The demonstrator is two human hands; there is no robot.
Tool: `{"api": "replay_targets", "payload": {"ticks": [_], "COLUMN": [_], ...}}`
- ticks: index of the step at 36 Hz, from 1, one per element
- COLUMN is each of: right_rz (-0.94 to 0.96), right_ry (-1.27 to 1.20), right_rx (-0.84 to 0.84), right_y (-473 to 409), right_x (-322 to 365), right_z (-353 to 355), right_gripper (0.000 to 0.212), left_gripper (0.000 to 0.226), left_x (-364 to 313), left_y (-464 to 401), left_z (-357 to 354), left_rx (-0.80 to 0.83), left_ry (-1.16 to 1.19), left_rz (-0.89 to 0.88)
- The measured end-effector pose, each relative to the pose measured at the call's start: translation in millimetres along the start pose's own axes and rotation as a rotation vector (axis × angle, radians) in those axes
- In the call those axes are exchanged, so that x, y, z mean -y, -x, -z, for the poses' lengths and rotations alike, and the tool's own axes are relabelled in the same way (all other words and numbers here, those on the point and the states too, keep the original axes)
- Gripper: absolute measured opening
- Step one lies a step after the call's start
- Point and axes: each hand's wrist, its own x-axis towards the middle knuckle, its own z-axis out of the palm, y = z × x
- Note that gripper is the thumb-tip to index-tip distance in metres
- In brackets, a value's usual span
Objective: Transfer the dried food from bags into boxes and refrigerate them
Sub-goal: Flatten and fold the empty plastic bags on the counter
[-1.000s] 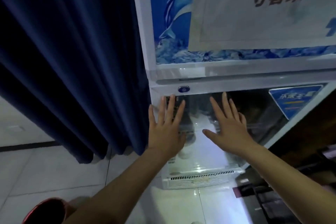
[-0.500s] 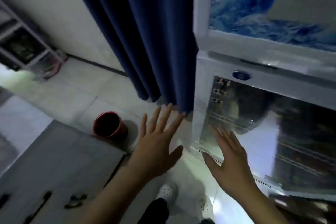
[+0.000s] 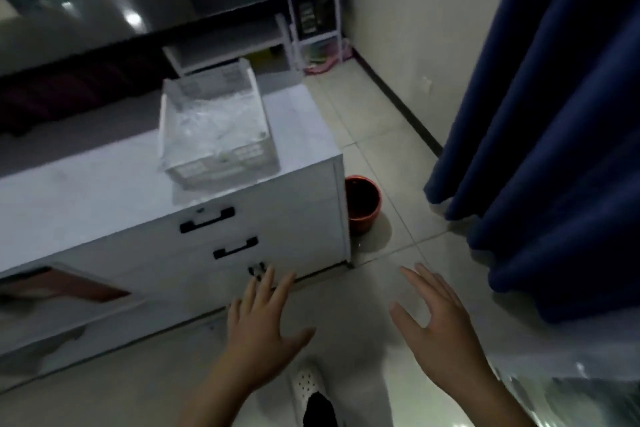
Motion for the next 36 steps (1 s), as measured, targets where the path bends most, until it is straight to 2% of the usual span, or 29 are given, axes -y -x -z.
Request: {"api": "replay_targets", "payload": {"ticks": [6, 12, 17, 22, 26, 29, 31, 33, 35, 36], "right_rz": [0.124, 0.226, 0.288, 0.380, 0.503, 0.569, 0.594, 0.592, 0.581, 0.580], "right_ry": [0.063, 0.048, 0.128, 0.224, 0.314, 0.323, 0.317, 0.254, 0.160, 0.120], "right_rx": [0.129, 0.116, 0.131, 0.146, 0.172, 0.232, 0.273, 0.300, 0.325, 0.331], "right_y": [-57, -103, -142, -199, -252, -285, -306, -322, -333, -337], "right_x": [85, 153, 187, 211, 233, 251, 261, 269, 282, 290], "right_z": [-53, -93, -106, -121, -138, -147, -150, -152, -151, -150], "right_gripper": [0.050, 0.051, 0.060, 0.070, 0.072, 0.065, 0.046, 0.025, 0.022, 0.024], "left_gripper": [0.089, 0.086, 0.085, 0.083, 0.077, 0.067, 0.053, 0.028, 0.009, 0.008], "left_x": [87, 153, 173, 176, 178, 177, 179, 183, 190, 193], "left_y": [-21, -42, -76, -132, -174, -197, -213, -226, -238, -241], "left_z": [39, 76, 119, 162, 189, 207, 219, 232, 246, 255], "left_rx": [-0.101, -0.220, -0.385, -0.578, -0.617, -0.595, -0.562, -0.551, -0.558, -0.568], "left_ry": [0.132, 0.304, 0.409, 0.349, 0.343, 0.370, 0.379, 0.372, 0.446, 0.505], "left_rz": [0.104, 0.110, 0.043, -0.003, 0.000, -0.029, -0.047, -0.070, -0.072, -0.067]}}
